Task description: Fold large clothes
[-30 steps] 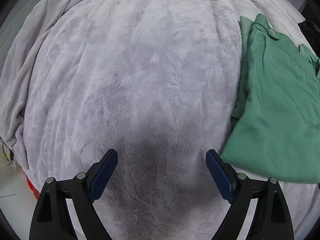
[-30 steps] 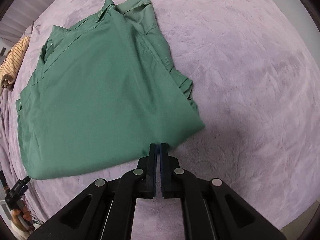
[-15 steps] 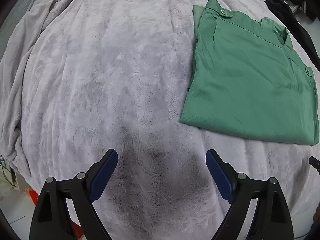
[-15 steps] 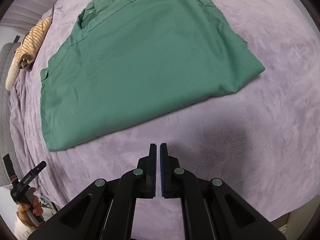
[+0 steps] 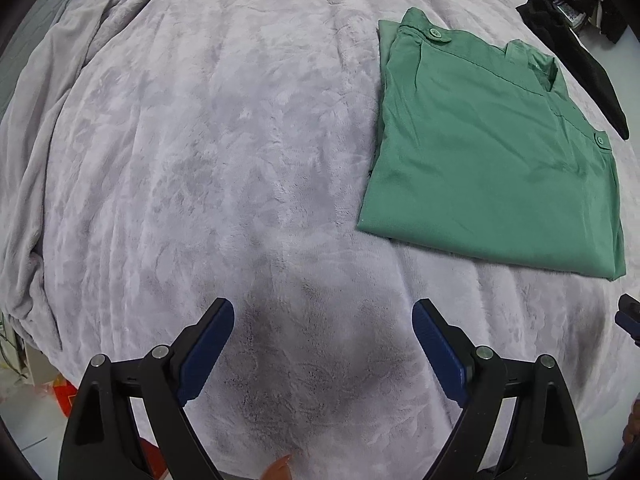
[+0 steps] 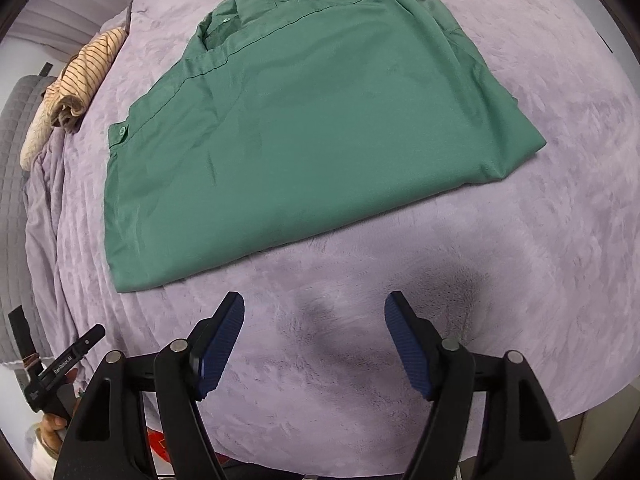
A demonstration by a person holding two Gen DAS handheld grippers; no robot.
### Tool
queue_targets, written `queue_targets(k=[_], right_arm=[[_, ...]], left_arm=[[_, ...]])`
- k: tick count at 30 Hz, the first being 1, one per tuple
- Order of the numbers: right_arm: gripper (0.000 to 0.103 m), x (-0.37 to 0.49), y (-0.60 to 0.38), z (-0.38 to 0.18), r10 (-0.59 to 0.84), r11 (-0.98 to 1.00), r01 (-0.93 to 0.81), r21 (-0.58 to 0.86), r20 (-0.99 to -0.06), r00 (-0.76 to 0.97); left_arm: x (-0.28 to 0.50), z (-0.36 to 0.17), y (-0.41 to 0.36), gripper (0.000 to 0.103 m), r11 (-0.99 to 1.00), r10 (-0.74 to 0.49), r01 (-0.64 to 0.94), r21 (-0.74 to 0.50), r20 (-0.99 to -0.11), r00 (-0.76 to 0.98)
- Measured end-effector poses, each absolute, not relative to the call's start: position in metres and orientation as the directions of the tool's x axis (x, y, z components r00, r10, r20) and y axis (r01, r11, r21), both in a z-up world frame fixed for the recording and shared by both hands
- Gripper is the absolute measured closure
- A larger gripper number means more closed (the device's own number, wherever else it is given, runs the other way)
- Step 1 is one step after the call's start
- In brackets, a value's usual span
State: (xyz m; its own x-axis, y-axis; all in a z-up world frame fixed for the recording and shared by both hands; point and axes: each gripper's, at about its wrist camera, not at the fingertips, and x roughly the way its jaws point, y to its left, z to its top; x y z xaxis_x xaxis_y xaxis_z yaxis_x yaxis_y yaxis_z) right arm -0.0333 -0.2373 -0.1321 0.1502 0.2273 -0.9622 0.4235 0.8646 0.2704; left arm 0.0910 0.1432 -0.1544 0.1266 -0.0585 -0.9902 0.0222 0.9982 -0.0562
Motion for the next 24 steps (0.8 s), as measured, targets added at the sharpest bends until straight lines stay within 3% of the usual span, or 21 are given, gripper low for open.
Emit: queue_targets(k=[5,11,24], right_arm=[[0.022,-0.031,-0.225,-0.125,0.232,0.867,0.411,0.282,-0.958,0.167],[0.000,-0.024,-0.208,-0.115,0.226,0.879,0.382,0.284,-0.955,0.191],[0.000,-0.018,-0.166,-0.123,0.272,0.897,0.313,0.311,-0.948,0.162]], left_arm=[[0.097,-0.156,0.142,0.000,0.997,-0.063,0.050,-0.057,-0.988,0.143],[0.103,-0.156,0.142,0.000,0.997,-0.049,0.074,-0.038,-0.986,0.158],[0.110,-0.170,0.155,0.000,0.997,-0.054,0.063,-0.047,-0.991,0.123]])
